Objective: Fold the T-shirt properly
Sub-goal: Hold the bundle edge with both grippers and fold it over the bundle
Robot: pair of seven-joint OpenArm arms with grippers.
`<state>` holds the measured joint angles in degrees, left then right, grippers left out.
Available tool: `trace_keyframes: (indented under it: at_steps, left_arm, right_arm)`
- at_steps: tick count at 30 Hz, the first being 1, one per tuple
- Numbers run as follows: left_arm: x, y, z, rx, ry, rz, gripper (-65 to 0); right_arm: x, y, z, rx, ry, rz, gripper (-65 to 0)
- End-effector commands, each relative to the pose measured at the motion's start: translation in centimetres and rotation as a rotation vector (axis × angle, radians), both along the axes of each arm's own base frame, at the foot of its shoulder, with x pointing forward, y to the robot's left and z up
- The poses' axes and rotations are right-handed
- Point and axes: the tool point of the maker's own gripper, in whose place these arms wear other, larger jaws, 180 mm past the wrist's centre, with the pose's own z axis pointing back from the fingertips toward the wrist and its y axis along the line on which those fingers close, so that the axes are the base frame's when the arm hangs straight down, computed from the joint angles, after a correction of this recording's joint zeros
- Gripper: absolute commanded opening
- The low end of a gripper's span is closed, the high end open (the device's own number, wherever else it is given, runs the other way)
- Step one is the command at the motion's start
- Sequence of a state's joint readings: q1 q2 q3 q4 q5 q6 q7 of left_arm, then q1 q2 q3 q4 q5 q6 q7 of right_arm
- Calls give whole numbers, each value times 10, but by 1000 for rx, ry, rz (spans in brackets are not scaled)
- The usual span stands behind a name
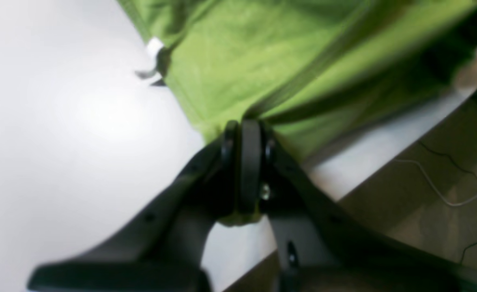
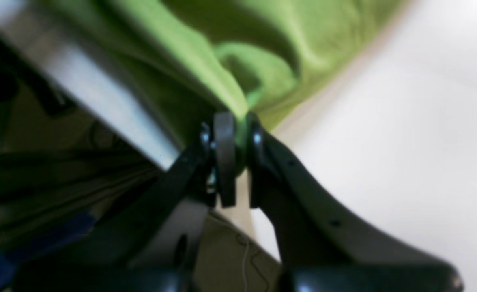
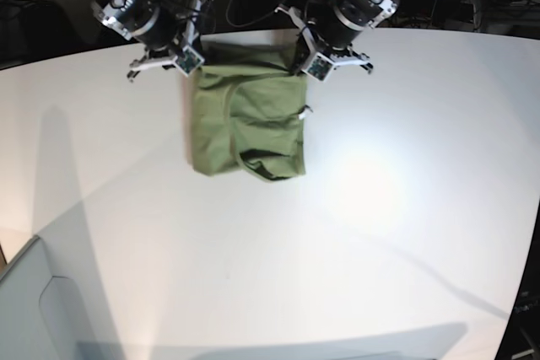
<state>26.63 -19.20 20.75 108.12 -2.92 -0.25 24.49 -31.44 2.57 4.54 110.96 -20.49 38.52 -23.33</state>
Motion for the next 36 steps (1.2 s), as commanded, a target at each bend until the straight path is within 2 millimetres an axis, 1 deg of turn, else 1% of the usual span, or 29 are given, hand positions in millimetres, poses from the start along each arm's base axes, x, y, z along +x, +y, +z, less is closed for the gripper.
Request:
trace_keyframes:
  at_steps: [1, 3, 5, 7, 9, 11, 13, 16, 18, 19, 21, 23, 25, 27, 29, 31, 34, 36]
  left_arm:
    - [7, -2, 10, -18, -38, 5, -650]
    - [9, -3, 12, -21, -45, 5, -650]
    - [11, -6, 15, -25, -53, -2, -650]
    - [12, -4, 12, -17, -48, 2, -650]
    - [15, -2, 12, -14, -53, 4, -650]
    - [21, -2, 15, -13, -68, 4, -650]
    - [23, -1, 15, -9, -75, 2, -650]
    - [23, -1, 15, -7, -73, 1, -650]
    - [23, -1, 15, -7, -73, 1, -650]
    - [23, -1, 15, -7, -73, 1, -650]
    - [22, -1, 15, -8, -71, 0, -650]
    - [22, -1, 15, -8, -71, 0, -650]
    - [21, -1, 15, -8, -70, 0, -650]
    - [21, -1, 14, -8, -68, 0, -650]
    - [21, -1, 14, -7, -68, -1, -650]
    - [21, 0, 14, -6, -69, 0, -650]
    - [20, 0, 14, -5, -66, 0, -650]
    - [19, 0, 13, -5, -64, 0, -650]
  right_arm:
    - [-1, 7, 8, 40, -24, 12, -649]
    - [-7, 10, 7, 52, -24, 33, -649]
    - [-9, 12, 9, 68, -31, 41, -649]
    - [-12, 14, 9, 77, -29, 47, -648]
    - [-14, 14, 5, 83, -20, 45, -647]
    - [-17, 13, -4, 81, 6, 43, -646]
    - [-16, 12, -10, 79, 18, 40, -646]
    - [-18, 8, -13, 67, 27, 53, -644]
    - [-21, 13, -13, 63, 30, 88, -642]
    - [-21, 14, -12, 60, 27, 104, -629]
    - [-22, 16, -10, 57, 22, 122, -573]
    - [-21, 19, -5, 61, 8, 128, -493]
    - [-19, 20, 5, 69, -20, 128, -406]
    - [-14, 21, 20, 68, -64, 131, -350]
    - [-8, 23, 34, 70, -107, 137, -322]
    - [-4, 24, 45, 72, -141, 142, -316]
    - [-1, 24, 48, 66, -154, 139, -309]
    - [2, 18, 47, 54, -153, 119, -309]
